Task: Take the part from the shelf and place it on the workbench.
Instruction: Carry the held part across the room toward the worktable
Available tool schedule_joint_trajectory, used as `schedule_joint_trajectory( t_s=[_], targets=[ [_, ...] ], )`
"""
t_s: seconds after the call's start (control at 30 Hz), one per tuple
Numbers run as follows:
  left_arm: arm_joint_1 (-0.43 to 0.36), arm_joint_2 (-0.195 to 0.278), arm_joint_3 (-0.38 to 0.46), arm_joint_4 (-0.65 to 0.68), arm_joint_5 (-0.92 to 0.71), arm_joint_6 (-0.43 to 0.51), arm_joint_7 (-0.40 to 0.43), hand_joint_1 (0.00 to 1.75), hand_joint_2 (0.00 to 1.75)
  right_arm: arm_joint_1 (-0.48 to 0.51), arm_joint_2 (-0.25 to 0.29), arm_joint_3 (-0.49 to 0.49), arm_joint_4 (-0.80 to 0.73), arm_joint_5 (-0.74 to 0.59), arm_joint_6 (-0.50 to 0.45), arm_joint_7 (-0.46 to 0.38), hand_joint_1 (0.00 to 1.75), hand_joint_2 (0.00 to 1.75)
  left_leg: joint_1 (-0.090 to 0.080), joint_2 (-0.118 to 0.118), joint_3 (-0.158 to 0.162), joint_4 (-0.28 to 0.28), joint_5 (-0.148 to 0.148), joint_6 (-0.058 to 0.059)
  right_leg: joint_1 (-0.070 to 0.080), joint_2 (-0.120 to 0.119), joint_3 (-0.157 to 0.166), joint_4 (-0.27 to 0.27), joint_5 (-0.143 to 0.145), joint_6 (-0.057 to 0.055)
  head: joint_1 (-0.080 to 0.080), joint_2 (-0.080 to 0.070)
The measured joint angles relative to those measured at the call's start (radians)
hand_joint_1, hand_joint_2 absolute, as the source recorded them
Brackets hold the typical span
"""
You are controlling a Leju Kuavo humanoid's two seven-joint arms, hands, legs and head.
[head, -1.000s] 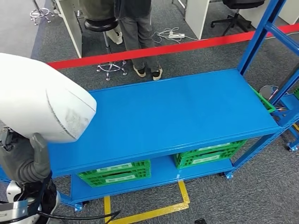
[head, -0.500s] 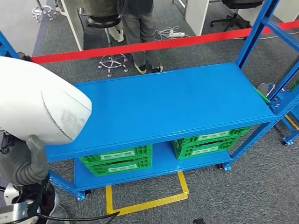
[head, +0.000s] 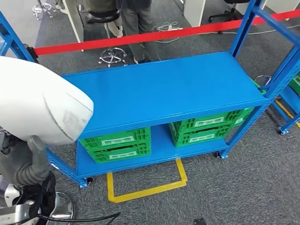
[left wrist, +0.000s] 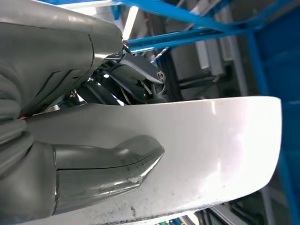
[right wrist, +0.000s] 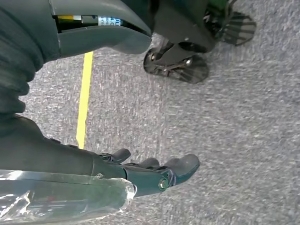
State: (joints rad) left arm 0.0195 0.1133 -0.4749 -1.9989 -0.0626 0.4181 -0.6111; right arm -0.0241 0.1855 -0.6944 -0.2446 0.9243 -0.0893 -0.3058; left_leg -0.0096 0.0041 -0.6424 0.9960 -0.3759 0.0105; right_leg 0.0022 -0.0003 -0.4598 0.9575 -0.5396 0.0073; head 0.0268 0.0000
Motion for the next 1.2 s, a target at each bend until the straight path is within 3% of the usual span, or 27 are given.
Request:
schedule_joint_trajectory(
  t_s=[0.07,0.13,0.17,0.2,0.23,0.3,0.37,0.4,0.47,0.5,0.53,0.57,0.63,0.67,0.7,0.73,0.77,0.8,0.83,0.87,0.93,1.0,1.03,1.1,1.17,1.2],
  targets=[
    [0.001,0.002,0.000,0.000,0.000,0.001,0.000,1.75,1.75,0.001,0.000,0.000,0.001,0.000,0.000,0.000,0.00,1.75,0.003,-0.002,-0.021,0.061,-0.077,-0.011,-0.002,-0.006,-0.022,-0.001,0.023,-0.019,-0.004,0.000],
    [0.002,0.004,-0.001,0.000,0.000,0.001,0.000,1.75,1.75,0.000,0.000,0.000,0.001,-0.001,0.000,0.001,0.00,1.75,0.006,-0.002,-0.049,0.185,-0.182,-0.018,0.000,-0.008,-0.046,0.000,0.047,-0.025,-0.008,0.000],
    [0.003,0.004,-0.001,0.000,0.000,0.001,0.000,1.75,1.75,0.000,0.000,0.000,0.001,-0.001,0.000,0.001,0.00,1.75,0.007,-0.002,-0.055,0.243,-0.207,-0.019,0.001,-0.008,-0.061,0.001,0.060,-0.026,-0.009,0.000],
    [0.003,0.005,-0.001,0.000,0.000,0.001,0.000,1.75,1.75,0.000,0.000,0.000,0.001,-0.001,0.000,0.001,0.00,1.75,0.007,-0.002,-0.050,0.277,-0.208,-0.019,0.001,-0.009,-0.076,0.003,0.073,-0.025,-0.008,0.000],
    [0.004,0.005,-0.002,0.000,0.000,0.001,0.000,1.75,1.75,0.001,0.000,0.000,0.001,-0.001,0.000,0.001,0.00,1.75,0.007,-0.002,-0.029,0.276,-0.189,-0.018,0.002,-0.009,-0.095,0.006,0.086,-0.023,-0.009,0.000],
    [0.004,0.005,-0.002,0.000,0.000,0.001,0.000,1.75,1.75,0.001,0.000,0.000,0.001,-0.001,0.000,0.001,0.00,1.75,0.006,-0.002,0.062,0.176,-0.142,-0.011,0.003,-0.008,-0.127,0.014,0.106,-0.020,-0.009,0.000],
    [0.002,0.005,-0.002,-0.001,0.000,0.001,0.000,1.75,1.75,0.000,0.001,0.000,0.001,-0.001,0.000,0.000,0.00,1.75,0.004,-0.003,0.161,0.035,-0.142,-0.002,0.005,-0.006,-0.147,0.024,0.122,-0.014,-0.009,0.000],
    [0.001,0.005,-0.002,-0.001,0.000,0.001,0.000,1.75,1.75,0.000,0.001,0.000,0.001,-0.001,0.000,0.000,0.00,1.75,0.002,-0.003,0.187,-0.008,-0.151,0.001,0.006,-0.006,-0.155,0.027,0.130,-0.010,-0.009,0.000],
    [0.000,0.005,-0.003,-0.001,0.000,0.001,0.000,1.75,1.75,0.000,0.001,0.000,0.001,-0.001,0.000,0.000,0.00,1.75,0.000,-0.003,0.188,-0.035,-0.153,0.010,0.006,-0.007,-0.165,0.028,0.148,0.002,-0.009,0.000],
    [0.000,0.005,-0.003,-0.001,-0.001,0.001,0.000,1.75,1.75,0.000,0.001,0.000,0.001,-0.001,0.000,0.000,0.00,1.75,0.000,-0.002,0.178,-0.037,-0.145,0.016,0.004,-0.006,-0.171,0.032,0.144,0.008,-0.009,0.000],
    [0.000,0.006,-0.003,-0.001,-0.001,0.001,0.000,1.75,1.75,0.001,0.001,0.000,0.002,-0.002,0.000,0.000,0.00,1.75,0.001,0.000,0.168,-0.038,-0.133,0.024,0.003,-0.005,-0.181,0.048,0.121,0.013,-0.007,0.000],
    [0.000,0.006,-0.003,-0.001,-0.002,0.001,0.000,1.75,1.75,0.002,0.001,0.000,0.002,-0.002,0.000,0.000,0.00,1.75,0.002,0.002,0.156,-0.041,-0.121,0.031,0.002,-0.003,-0.194,0.081,0.080,0.017,-0.006,0.000],
    [0.000,0.006,-0.003,-0.001,-0.003,0.001,0.000,1.75,1.75,0.002,0.001,0.000,0.002,-0.003,0.000,0.001,0.00,1.75,0.000,0.003,0.127,-0.039,-0.096,0.038,-0.002,-0.002,-0.226,0.199,-0.025,0.025,-0.003,0.000],
    [0.000,0.006,-0.003,-0.001,-0.003,0.002,0.000,1.75,1.75,0.002,0.001,0.000,0.002,-0.004,0.000,0.001,0.00,1.75,-0.001,0.003,0.109,-0.038,-0.083,0.039,-0.004,-0.002,-0.237,0.263,-0.058,0.028,-0.002,0.000],
    [0.001,0.007,-0.004,-0.001,-0.004,0.003,0.000,1.75,1.75,0.002,0.001,0.000,0.002,-0.005,0.000,0.001,0.00,1.75,-0.002,0.003,0.091,-0.037,-0.068,0.038,-0.005,-0.002,-0.238,0.310,-0.065,0.030,-0.003,0.000],
    [0.001,0.008,-0.004,-0.001,-0.006,0.004,0.000,1.75,1.75,0.002,0.001,0.000,0.002,-0.007,0.000,0.001,0.00,1.75,-0.003,0.004,0.071,-0.036,-0.055,0.037,-0.006,-0.002,-0.225,0.329,-0.049,0.032,-0.002,0.000],
    [0.001,0.008,-0.004,-0.001,-0.008,0.005,0.000,1.75,1.75,0.002,0.001,0.000,0.002,-0.008,0.000,0.001,0.00,1.75,-0.003,0.004,0.052,-0.034,-0.041,0.034,-0.007,-0.002,-0.194,0.311,-0.018,0.033,-0.002,0.000],
    [0.002,0.009,-0.004,-0.001,-0.010,0.006,0.000,1.75,1.75,0.001,0.001,0.000,0.002,-0.008,0.000,0.001,0.00,1.75,-0.003,0.003,0.035,-0.032,-0.028,0.031,-0.008,-0.002,-0.147,0.260,0.010,0.033,-0.002,0.000],
    [0.002,0.009,-0.004,-0.001,-0.012,0.007,0.001,1.75,1.75,0.000,0.001,0.000,0.002,-0.009,0.000,0.000,0.00,1.75,-0.004,0.003,0.021,-0.029,-0.017,0.027,-0.010,-0.002,-0.085,0.185,0.017,0.033,-0.002,0.000],
    [0.002,0.010,-0.004,-0.001,-0.014,0.008,0.001,1.75,1.75,-0.003,0.001,0.000,0.002,-0.009,0.000,-0.001,0.00,1.75,-0.005,0.002,0.010,-0.024,-0.008,0.022,-0.010,-0.001,-0.023,0.099,0.007,0.030,-0.002,0.000],
    [0.001,0.011,-0.004,-0.001,-0.018,0.010,0.001,1.75,1.75,-0.006,0.001,0.000,0.003,-0.010,-0.001,-0.006,0.00,1.75,-0.006,0.003,0.001,-0.019,0.011,0.013,-0.006,0.002,0.042,-0.006,-0.024,0.023,-0.003,0.000],
    [0.004,0.014,-0.005,-0.001,-0.026,0.013,0.001,1.75,1.75,-0.005,0.001,0.000,0.003,-0.010,-0.001,-0.012,0.00,1.75,-0.002,0.003,-0.006,-0.016,0.023,0.003,-0.003,0.000,0.033,-0.016,-0.018,0.010,-0.002,0.000],
    [0.005,0.016,-0.006,-0.001,-0.029,0.015,0.001,1.75,1.75,-0.004,0.000,0.000,0.004,-0.010,-0.001,-0.015,0.00,1.75,0.001,0.002,-0.012,-0.006,0.009,-0.002,-0.003,-0.002,0.024,-0.015,-0.011,0.002,-0.003,0.000],
    [0.010,0.020,-0.008,-0.001,-0.026,0.018,0.001,1.75,1.75,-0.002,-0.001,0.000,0.004,-0.011,0.000,-0.021,0.00,1.75,0.004,0.000,-0.036,0.067,-0.073,-0.013,-0.004,-0.006,0.004,-0.016,0.006,-0.015,-0.008,0.000],
    [0.015,0.021,-0.010,-0.002,-0.001,0.014,0.004,1.75,1.75,0.000,-0.002,0.000,0.004,-0.016,0.002,-0.025,0.00,1.75,0.007,0.000,-0.063,0.197,-0.164,-0.020,-0.001,-0.007,-0.017,-0.015,0.024,-0.021,-0.013,0.000],
    [0.018,0.021,-0.011,-0.002,0.015,0.011,0.007,1.75,1.75,0.002,-0.002,0.000,0.004,-0.020,0.003,-0.026,0.00,1.75,0.007,0.000,-0.069,0.250,-0.179,-0.021,0.000,-0.007,-0.025,-0.014,0.033,-0.021,-0.014,0.000]
  ],
)
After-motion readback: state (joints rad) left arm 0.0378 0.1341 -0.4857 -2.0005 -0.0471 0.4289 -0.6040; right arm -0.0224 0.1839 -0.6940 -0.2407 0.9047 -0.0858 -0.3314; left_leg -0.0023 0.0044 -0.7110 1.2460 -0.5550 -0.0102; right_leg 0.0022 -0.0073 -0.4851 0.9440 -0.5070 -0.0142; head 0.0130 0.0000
